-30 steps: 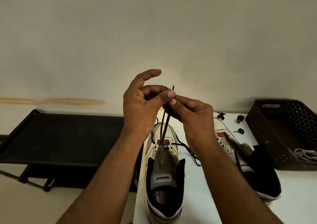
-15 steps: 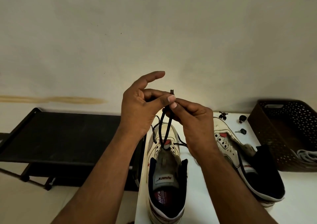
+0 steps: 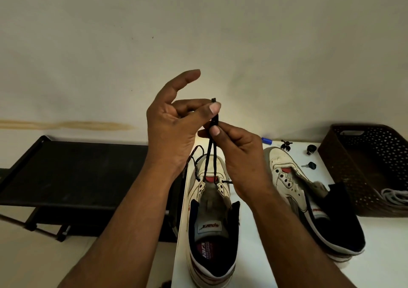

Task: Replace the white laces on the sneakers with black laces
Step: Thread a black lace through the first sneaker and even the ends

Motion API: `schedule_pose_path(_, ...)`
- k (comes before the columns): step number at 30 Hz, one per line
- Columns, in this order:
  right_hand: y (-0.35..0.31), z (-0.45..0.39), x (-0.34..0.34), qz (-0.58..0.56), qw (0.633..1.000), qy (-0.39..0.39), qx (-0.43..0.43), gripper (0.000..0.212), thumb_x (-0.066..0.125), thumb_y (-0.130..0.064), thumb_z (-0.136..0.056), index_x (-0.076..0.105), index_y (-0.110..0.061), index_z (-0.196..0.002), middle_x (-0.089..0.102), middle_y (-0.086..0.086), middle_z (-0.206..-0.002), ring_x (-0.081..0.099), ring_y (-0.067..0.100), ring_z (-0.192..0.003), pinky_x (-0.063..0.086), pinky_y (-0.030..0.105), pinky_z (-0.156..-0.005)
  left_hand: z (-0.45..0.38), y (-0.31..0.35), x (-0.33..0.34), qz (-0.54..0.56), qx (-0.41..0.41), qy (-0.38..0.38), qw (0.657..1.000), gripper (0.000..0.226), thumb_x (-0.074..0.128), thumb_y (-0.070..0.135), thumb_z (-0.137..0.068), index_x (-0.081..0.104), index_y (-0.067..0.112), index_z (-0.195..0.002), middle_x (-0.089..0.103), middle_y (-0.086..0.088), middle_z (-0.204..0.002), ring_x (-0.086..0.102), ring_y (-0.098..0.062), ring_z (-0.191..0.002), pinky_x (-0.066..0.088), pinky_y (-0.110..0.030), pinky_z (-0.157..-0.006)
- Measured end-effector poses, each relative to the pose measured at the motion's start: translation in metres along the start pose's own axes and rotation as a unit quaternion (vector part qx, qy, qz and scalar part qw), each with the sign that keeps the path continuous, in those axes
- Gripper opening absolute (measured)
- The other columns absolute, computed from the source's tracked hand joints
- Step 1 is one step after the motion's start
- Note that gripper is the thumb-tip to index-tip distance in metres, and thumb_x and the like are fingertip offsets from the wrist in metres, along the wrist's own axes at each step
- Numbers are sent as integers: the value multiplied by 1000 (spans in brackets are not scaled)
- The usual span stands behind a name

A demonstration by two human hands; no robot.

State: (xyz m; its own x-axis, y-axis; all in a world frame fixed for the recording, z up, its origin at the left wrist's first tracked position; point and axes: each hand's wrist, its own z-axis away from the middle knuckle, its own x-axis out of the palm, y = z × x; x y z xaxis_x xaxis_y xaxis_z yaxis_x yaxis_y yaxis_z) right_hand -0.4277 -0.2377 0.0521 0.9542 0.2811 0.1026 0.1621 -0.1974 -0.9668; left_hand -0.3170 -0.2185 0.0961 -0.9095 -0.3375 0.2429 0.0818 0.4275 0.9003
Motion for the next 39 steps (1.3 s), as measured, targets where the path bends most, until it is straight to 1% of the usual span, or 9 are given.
schedule_pose_path(5,-4,-6,-3,39,998,33,-31,15,60,-15,-92,74,-20,-97,75,-2,-86,69,7,-93,52,28,-90,2,-4,-5,-4,-25,-5,1000,46,72,12,-80,58,20,-124,75,-3,-98,69,-11,-101,52,-22,-85)
schedule_pose_path(9,-3,-11,-6,52,997,39,-50,14,62,-16,-91,74,-24,-94,75,-1,-88,67,10,-96,51,31,-89,1,-15,-14,-96,-78,-35,992,11,64,22,-90,73,26,-93,67,13,-119,58,-2,-115,45,-37,-96)
schedule_pose_path(17,0,-14,-8,81,994,57,-52,15,67,-21,-88,75,-31,-96,53,-20,-134,42,8,-132,39,44,-106,0,-31,-30,-110,-170,-137,970,23,64,20,-90,75,36,-103,43,21,-146,38,1,-135,29,-40,-115)
schedule_pose_path(20,0,-14,-8,83,994,66,-37,13,68,-24,-86,76,-25,-97,47,-22,-140,36,11,-138,33,49,-111,8,-34,-24,-83,-172,-216,958,23,64,29,-86,75,24,-106,50,17,-142,42,4,-132,34,-29,-109)
schedule_pose_path(23,-3,-14,-7,77,995,67,-9,16,69,-29,-84,76,-22,-97,43,-21,-145,26,11,-143,27,51,-114,12,-34,-11,-57,-124,-183,974,22,60,16,-89,71,24,-106,58,11,-135,52,6,-121,44,-11,-90)
schedule_pose_path(29,-12,-11,-7,65,997,41,4,17,67,-16,-87,73,-33,-86,37,-15,-150,9,4,-146,15,44,-120,11,-51,-14,-111,-19,-178,978,23,61,5,-90,70,16,-108,66,1,-123,61,-8,-116,48,-23,-94)
schedule_pose_path(34,-13,-12,-9,36,998,43,-11,22,67,-10,-87,73,-29,-77,44,-15,-145,13,4,-145,23,18,-108,18,-81,-28,-152,-71,-213,963,19,67,36,-84,77,25,-96,63,3,-129,53,-20,-127,40,-53,-106)
schedule_pose_path(37,-11,-17,-15,15,998,67,-14,22,69,-10,-85,73,-29,-75,53,-11,-139,17,5,-144,19,25,-112,26,-102,-36,-245,-76,-255,932,12,67,24,-88,76,17,-93,58,10,-135,40,-19,-137,30,-49,-113)
schedule_pose_path(39,-10,-20,-19,-9,996,79,-27,24,69,-7,-85,74,-28,-75,60,-5,-131,25,9,-143,22,12,-107,29,-114,-43,-321,-88,-276,901,9,67,17,-89,74,22,-89,54,15,-135,29,-16,-142,24,-43,-116)
